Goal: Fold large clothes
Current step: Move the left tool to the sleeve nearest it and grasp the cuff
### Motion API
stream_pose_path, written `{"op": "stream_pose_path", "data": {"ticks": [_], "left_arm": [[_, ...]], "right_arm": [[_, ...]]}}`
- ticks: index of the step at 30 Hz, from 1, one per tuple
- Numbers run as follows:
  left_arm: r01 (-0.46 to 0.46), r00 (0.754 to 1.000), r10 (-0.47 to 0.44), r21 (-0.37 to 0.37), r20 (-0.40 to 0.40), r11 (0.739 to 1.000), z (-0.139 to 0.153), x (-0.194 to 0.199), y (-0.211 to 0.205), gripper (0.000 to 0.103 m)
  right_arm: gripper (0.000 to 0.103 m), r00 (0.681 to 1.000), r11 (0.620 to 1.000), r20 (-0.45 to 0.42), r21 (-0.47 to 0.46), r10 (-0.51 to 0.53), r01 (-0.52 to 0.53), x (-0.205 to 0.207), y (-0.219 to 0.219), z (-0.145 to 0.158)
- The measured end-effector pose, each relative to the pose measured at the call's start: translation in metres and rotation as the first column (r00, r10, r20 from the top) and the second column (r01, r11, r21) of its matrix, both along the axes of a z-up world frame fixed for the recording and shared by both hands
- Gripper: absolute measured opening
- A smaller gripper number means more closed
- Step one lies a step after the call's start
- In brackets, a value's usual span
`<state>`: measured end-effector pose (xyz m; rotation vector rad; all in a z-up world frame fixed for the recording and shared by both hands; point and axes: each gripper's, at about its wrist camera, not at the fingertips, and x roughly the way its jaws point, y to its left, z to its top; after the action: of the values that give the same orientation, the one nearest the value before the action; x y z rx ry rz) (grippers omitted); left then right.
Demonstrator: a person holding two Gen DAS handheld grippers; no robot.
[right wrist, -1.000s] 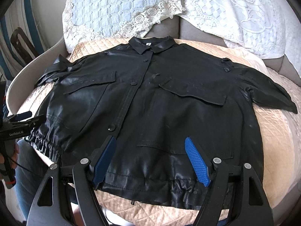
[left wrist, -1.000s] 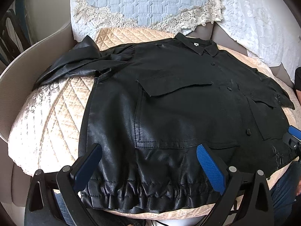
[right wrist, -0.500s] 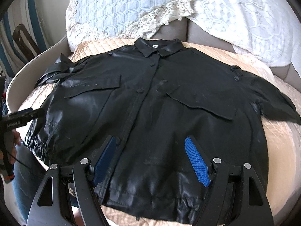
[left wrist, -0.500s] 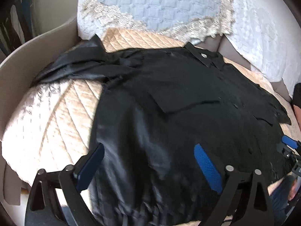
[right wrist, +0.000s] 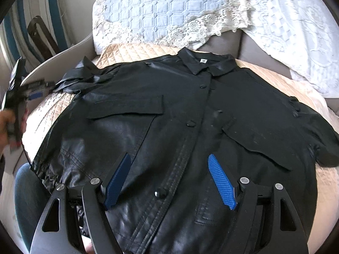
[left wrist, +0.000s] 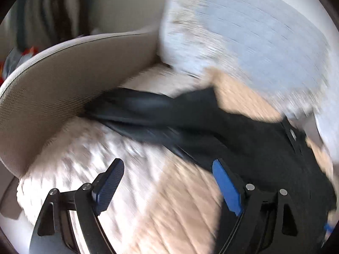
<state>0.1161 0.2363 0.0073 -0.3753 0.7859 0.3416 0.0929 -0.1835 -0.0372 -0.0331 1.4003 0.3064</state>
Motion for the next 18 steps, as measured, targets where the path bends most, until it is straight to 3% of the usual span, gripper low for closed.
{"op": "stream_pose_path", "data": {"ticks": [5, 9, 11, 13, 14, 15, 18], "left_arm": [[-0.164, 0.986, 0.161, -0.046, -0.046, 0.985, -0.027, 0.034, 0.071, 0.086], [-0.232, 0.969, 0.223, -0.083, -0.105, 0.969, -0.057, 0.055, 0.099, 0.085], [-0.229, 0.971, 0.225, -0.041, -0.083, 0.973, -0.060, 0.062, 0.098, 0.082], [-0.212, 0.973, 0.212, 0.009, -0.088, 0.977, -0.062, 0.070, 0.097, 0.059], [-0.216, 0.971, 0.218, 0.033, -0.097, 0.976, -0.062, 0.072, 0.098, 0.042], [-0.201, 0.975, 0.203, 0.030, -0.090, 0.979, -0.060, 0.074, 0.097, 0.012], [-0.167, 0.984, 0.167, 0.003, -0.060, 0.986, -0.045, 0.079, 0.095, 0.005]], "right_arm": [[0.076, 1.000, 1.000, -0.024, -0.015, 0.003, -0.003, 0.002, 0.001, -0.010], [0.076, 0.999, 1.000, -0.041, -0.030, -0.002, 0.000, 0.005, -0.001, -0.018], [0.076, 0.999, 0.999, -0.046, -0.037, -0.003, 0.001, 0.007, -0.002, -0.021], [0.076, 0.999, 0.999, -0.047, -0.038, -0.005, 0.003, 0.009, -0.004, -0.022], [0.076, 0.999, 0.999, -0.047, -0.038, -0.006, 0.004, 0.010, -0.005, -0.023], [0.076, 0.999, 0.999, -0.047, -0.037, -0.008, 0.006, 0.011, -0.007, -0.023], [0.076, 0.999, 0.999, -0.041, -0.030, -0.021, 0.020, 0.012, -0.012, -0.021]]}}
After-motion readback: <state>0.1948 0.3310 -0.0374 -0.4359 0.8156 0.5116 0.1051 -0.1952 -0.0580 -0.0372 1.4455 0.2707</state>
